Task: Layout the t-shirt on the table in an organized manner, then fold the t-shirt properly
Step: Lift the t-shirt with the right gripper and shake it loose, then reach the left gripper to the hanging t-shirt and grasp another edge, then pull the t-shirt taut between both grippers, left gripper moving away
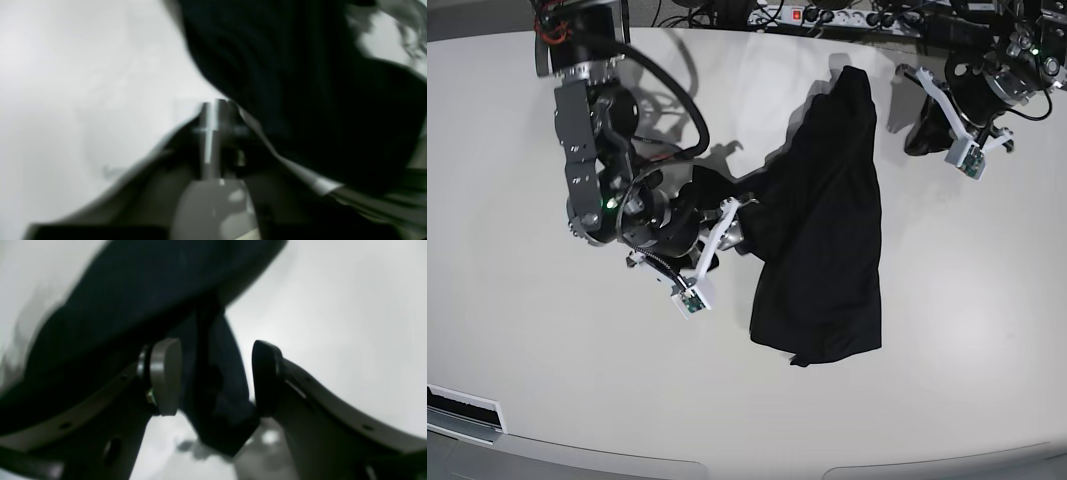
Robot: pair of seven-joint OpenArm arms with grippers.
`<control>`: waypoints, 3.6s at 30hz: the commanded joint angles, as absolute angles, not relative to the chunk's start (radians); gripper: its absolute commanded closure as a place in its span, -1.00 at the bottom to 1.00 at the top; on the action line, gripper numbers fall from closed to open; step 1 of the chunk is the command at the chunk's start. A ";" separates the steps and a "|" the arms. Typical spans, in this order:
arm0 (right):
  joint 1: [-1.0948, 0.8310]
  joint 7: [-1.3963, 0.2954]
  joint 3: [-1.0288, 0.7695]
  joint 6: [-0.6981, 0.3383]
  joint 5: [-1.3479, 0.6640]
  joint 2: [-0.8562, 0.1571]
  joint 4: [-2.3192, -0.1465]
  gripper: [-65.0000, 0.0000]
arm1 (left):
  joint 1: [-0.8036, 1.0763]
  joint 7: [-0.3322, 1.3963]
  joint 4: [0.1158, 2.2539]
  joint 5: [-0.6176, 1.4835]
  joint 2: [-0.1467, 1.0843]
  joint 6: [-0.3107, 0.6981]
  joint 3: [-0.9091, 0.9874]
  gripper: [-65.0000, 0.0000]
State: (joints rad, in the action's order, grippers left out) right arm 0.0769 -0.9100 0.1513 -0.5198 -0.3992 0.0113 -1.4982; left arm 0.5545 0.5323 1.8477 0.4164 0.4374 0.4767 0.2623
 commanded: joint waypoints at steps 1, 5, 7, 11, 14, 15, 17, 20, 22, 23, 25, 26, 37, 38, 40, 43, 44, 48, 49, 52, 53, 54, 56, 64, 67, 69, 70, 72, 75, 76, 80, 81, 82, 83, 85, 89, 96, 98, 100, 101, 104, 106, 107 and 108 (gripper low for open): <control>0.110 -0.913 0.145 -0.551 -0.462 0.017 -1.482 -0.10 | 0.556 0.524 1.862 0.439 0.448 0.493 0.268 0.35; 0.130 -0.954 0.144 -0.630 -0.527 0.019 -1.394 -0.10 | 0.556 0.528 1.862 0.494 0.448 0.510 0.268 -0.18; 0.130 -0.949 0.144 -0.633 -0.523 0.020 -1.371 -0.10 | 0.556 0.533 1.862 0.514 0.446 0.511 0.268 -0.18; 0.130 -0.882 0.144 -0.632 -0.458 0.020 -1.309 0.05 | 0.556 0.533 1.862 0.517 0.443 0.513 0.260 -0.18; 0.131 -0.779 0.144 -0.625 -0.333 0.020 -1.248 0.81 | 0.556 0.532 1.862 0.517 0.443 0.514 0.249 -0.18; 0.131 -0.764 0.144 -0.625 -0.306 0.020 -1.240 1.00 | 0.556 0.532 1.862 0.518 0.443 0.514 0.249 -0.18; 0.133 -0.763 0.144 -0.624 -0.287 0.019 -1.251 1.00 | 0.554 0.532 1.862 0.517 0.443 0.513 0.249 -0.18; 0.130 -0.779 0.143 -0.613 -0.311 0.014 -1.363 1.00 | 0.554 0.532 1.862 0.510 0.443 0.513 0.249 -0.17; 0.124 -0.837 0.143 -0.597 -0.334 0.014 -1.495 1.00 | 0.559 0.533 1.862 0.496 0.443 0.513 0.249 -0.17; 0.119 -0.871 0.143 -0.580 -0.340 0.014 -1.568 1.00 | 0.566 0.532 1.862 0.485 0.443 0.509 0.249 -0.17; 0.101 -0.923 0.143 -0.533 -0.337 0.014 -1.712 1.00 | 0.582 0.532 1.862 0.479 0.443 0.509 0.249 -0.17; 0.086 -0.933 0.143 -0.518 -0.315 0.014 -1.764 1.00 | 0.590 0.532 1.862 0.480 0.443 0.509 0.249 -0.17; -0.019 -0.883 0.142 -0.020 0.141 0.014 -1.846 1.00 | 0.600 0.531 1.862 0.471 0.421 0.508 0.249 -0.17; -0.023 -0.883 0.142 -0.019 0.151 0.014 -1.846 1.00 | 0.600 0.530 1.862 0.474 0.414 0.508 0.249 -0.17; -0.025 -0.883 0.142 -0.019 0.168 0.014 -1.846 1.00 | 0.598 0.527 1.862 0.507 0.399 0.509 0.249 -0.17; -0.022 -0.883 0.141 0.014 0.273 0.014 -1.846 1.00 | 0.582 0.528 1.862 0.533 0.396 0.509 0.237 -0.17; -0.023 -0.883 0.137 0.024 0.291 0.011 -1.846 1.00 | 0.577 0.527 1.862 0.533 0.396 0.509 0.228 -0.17; -0.037 -0.876 0.135 -0.011 0.235 -0.027 -1.846 1.00 | 0.548 0.522 1.860 0.468 0.396 0.509 0.145 -0.17; -0.043 -0.874 0.136 -0.027 0.224 -0.032 -1.846 1.00 | 0.534 0.514 1.855 0.424 0.396 0.508 0.114 -0.17; -0.050 -0.876 0.136 -0.057 0.182 -0.033 -1.846 1.00 | 0.479 0.482 1.803 0.348 0.396 0.452 0.025 -0.18; -0.053 -0.875 0.136 -0.068 0.173 -0.033 -1.846 1.00 | 0.457 0.477 1.780 0.336 0.393 0.433 -0.001 -0.18; -0.057 -0.875 0.136 -0.080 0.171 -0.033 -1.846 1.00 | 0.432 0.477 1.756 0.321 0.385 0.421 -0.022 -0.18; -0.068 -0.875 0.135 -0.087 0.173 -0.036 -1.846 1.00 | 0.387 0.477 1.706 0.294 0.361 0.411 -0.050 -0.18; -0.092 -0.869 0.136 -0.087 0.172 -0.039 -1.846 1.00 | 0.195 0.432 1.419 0.224 0.266 0.435 -0.176 -0.17; -0.091 -0.869 0.136 -0.091 0.172 -0.043 -1.846 1.00 | 0.126 0.419 1.318 0.173 0.248 0.399 -0.233 -0.14; -0.091 -0.868 0.136 -0.102 0.172 -0.054 -1.846 1.00 | 0.089 0.429 1.287 0.138 0.243 0.374 -0.265 0.34; -0.091 -0.868 0.136 -0.103 0.172 -0.063 -1.846 1.00 | 0.076 0.449 1.288 0.126 0.244 0.372 -0.278 0.73; -0.091 -0.868 0.136 -0.103 0.172 -0.082 -1.846 1.00 | 0.052 0.506 1.308 0.101 0.244 0.373 -0.283 1.00; -0.091 -0.868 0.136 -0.106 0.172 -0.120 -1.846 1.00 | 0.026 0.607 1.400 0.094 0.261 0.373 -0.265 1.00; -0.091 -0.868 0.136 -0.106 0.172 -0.134 -1.846 1.00 | 0.024 0.641 1.450 0.094 0.273 0.372 -0.254 1.00; -0.091 -0.874 0.136 -0.107 0.171 -0.185 -1.846 1.00 | 0.025 0.738 1.683 0.094 0.358 0.311 -0.202 1.00; -0.091 -0.876 0.136 -0.110 0.171 -0.195 -1.846 1.00 | 0.029 0.744 1.729 0.094 0.385 0.290 -0.186 1.00; -0.091 -0.876 0.136 -0.113 0.171 -0.205 -1.846 1.00 | 0.037 0.742 1.768 0.094 0.413 0.272 -0.167 1.00; -0.091 -0.877 0.136 -0.113 0.171 -0.217 -1.846 1.00 | 0.042 0.743 1.799 0.094 0.437 0.265 -0.147 1.00; -0.091 -0.878 0.135 -0.112 0.171 -0.239 -1.846 1.00 | 0.053 0.743 1.836 0.094 0.486 0.265 -0.106 1.00; -0.091 -0.885 0.136 -0.113 0.171 -0.255 -1.846 1.00 | 0.058 0.754 1.872 0.100 0.588 0.265 -0.020 1.00; -0.091 -0.921 0.136 -0.113 0.157 -0.255 -1.864 1.00 | 0.058 0.768 1.981 0.223 0.768 0.265 0.160 1.00; -0.091 -0.921 0.136 -0.112 0.157 -0.255 -1.868 1.00 | 0.058 0.778 2.008 0.266 0.813 0.265 0.207 1.00; -0.091 -0.921 0.136 -0.112 0.157 -0.255 -1.868 1.00 | 0.058 0.781 2.024 0.329 0.851 0.265 0.246 1.00; -0.091 -0.920 0.136 -0.111 0.157 -0.255 -1.868 1.00 | 0.058 0.779 2.024 0.363 0.865 0.265 0.260 1.00; -0.091 -0.899 0.136 -0.113 0.156 -0.254 -1.868 1.00 | 0.058 0.752 2.014 0.437 0.875 0.278 0.268 1.00; -0.084 -0.876 0.136 -0.120 0.155 -0.247 -1.868 1.00 | 0.057 0.705 1.984 0.488 0.875 0.336 0.268 1.00; -0.081 -0.873 0.136 -0.131 0.152 -0.245 -1.867 1.00 | 0.057 0.673 1.962 0.502 0.873 0.374 0.268 1.00; -0.080 -0.872 0.136 -0.140 0.148 -0.244 -1.867 1.00 | 0.056 0.638 1.937 0.510 0.867 0.411 0.268 1.00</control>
State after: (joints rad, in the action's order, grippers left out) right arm -0.0959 -0.8829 0.1421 -0.1478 0.1307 -0.2378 -1.8515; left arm 0.0715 0.6502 1.9274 0.5156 0.8448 0.4351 0.2508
